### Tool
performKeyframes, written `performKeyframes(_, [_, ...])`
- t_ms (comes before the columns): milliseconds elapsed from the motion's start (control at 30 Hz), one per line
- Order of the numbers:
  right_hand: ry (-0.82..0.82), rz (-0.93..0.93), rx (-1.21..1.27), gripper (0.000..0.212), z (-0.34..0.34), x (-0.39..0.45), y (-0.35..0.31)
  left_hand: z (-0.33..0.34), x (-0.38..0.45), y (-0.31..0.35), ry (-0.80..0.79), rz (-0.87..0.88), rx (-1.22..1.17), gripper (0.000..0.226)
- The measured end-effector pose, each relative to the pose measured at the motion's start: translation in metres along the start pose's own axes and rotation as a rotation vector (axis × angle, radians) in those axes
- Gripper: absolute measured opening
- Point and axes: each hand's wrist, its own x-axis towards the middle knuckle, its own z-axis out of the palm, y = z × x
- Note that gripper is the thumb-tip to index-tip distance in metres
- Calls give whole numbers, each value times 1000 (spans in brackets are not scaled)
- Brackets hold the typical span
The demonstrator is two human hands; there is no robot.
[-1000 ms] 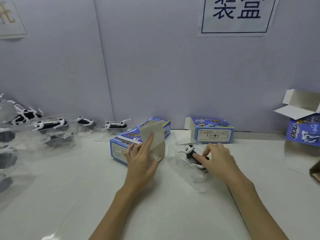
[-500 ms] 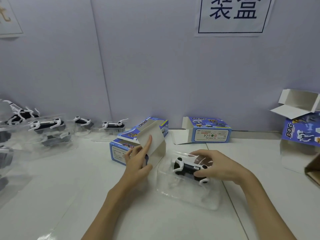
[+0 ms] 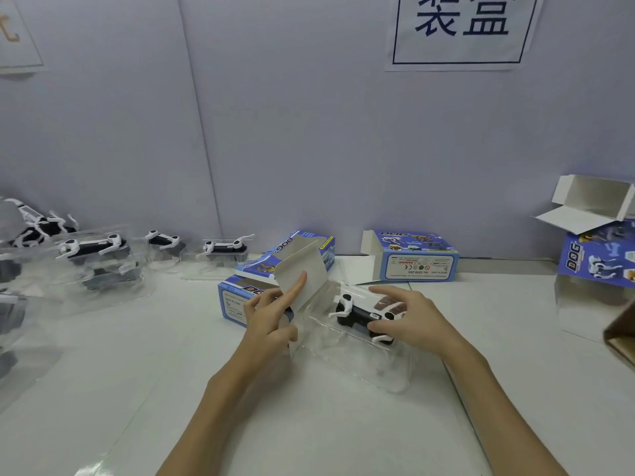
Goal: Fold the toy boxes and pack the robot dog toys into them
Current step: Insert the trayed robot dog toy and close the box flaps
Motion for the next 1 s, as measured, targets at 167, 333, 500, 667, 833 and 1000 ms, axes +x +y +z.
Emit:
performKeyframes(167, [18,21,3,66,5,0,-1,4,-2,2,49,57,28,88])
performKeyframes(333, [-14,10,24,60,16,1,-5,18,-5,6,55,203,131,85])
performKeyframes(500, [228,-26,226,53,40,1,-12,33,-10,12,18,313,158,81])
performKeyframes(667, [289,-49,478,36,62,2,-19,39,-12,16,24,407,203,97])
performKeyframes(833, [304,136,733,26,54,8,-17,43,-10,15,65,398,238,92])
performKeyframes(1000, [-5,130,641,36,50,9,-4,38,-3,14,179,362,169,75])
